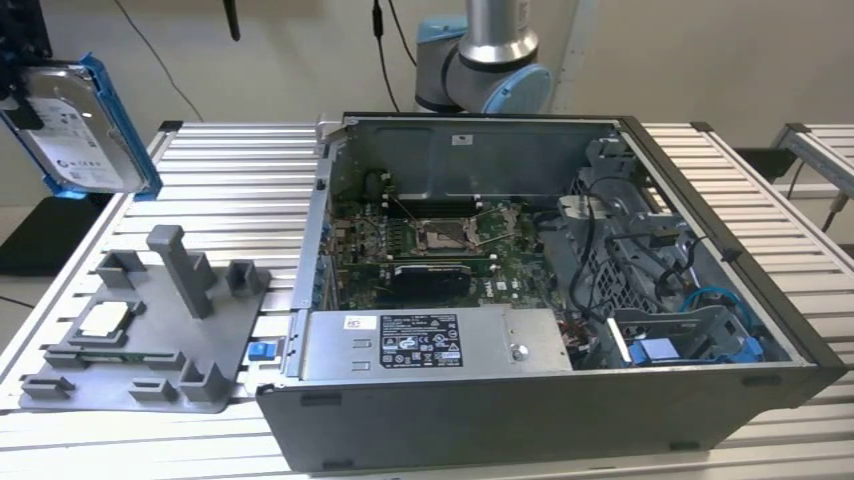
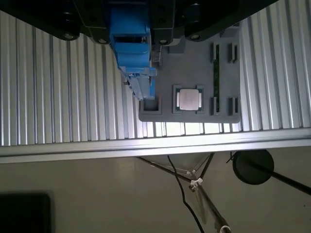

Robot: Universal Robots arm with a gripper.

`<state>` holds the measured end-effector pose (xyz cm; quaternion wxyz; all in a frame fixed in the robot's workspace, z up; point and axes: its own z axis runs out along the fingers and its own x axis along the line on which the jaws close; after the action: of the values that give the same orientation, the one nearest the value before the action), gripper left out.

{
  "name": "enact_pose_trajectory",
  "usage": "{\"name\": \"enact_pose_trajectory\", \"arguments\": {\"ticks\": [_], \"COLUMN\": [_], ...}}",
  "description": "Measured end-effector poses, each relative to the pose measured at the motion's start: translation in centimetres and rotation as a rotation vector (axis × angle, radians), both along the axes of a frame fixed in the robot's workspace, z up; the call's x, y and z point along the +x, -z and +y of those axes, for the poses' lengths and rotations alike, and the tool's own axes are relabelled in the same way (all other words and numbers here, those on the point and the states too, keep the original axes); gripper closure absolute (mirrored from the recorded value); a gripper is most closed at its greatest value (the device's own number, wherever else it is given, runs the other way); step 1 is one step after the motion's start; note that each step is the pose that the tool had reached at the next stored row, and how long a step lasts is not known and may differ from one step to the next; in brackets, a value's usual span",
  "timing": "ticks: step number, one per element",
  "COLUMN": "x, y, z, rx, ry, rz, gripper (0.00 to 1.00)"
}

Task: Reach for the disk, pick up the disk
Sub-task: 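Pick up the disk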

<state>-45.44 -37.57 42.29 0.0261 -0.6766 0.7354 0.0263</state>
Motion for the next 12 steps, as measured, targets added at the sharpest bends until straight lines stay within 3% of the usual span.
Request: {"name": "enact_pose_trajectory", "arguments": {"ticks": [12], "x": [0.0], "y": [-2.67], "z": [0.01], "rx": [0.0000], "ry": [-0.019], "rz": [0.0001], "gripper": [1.00]}}
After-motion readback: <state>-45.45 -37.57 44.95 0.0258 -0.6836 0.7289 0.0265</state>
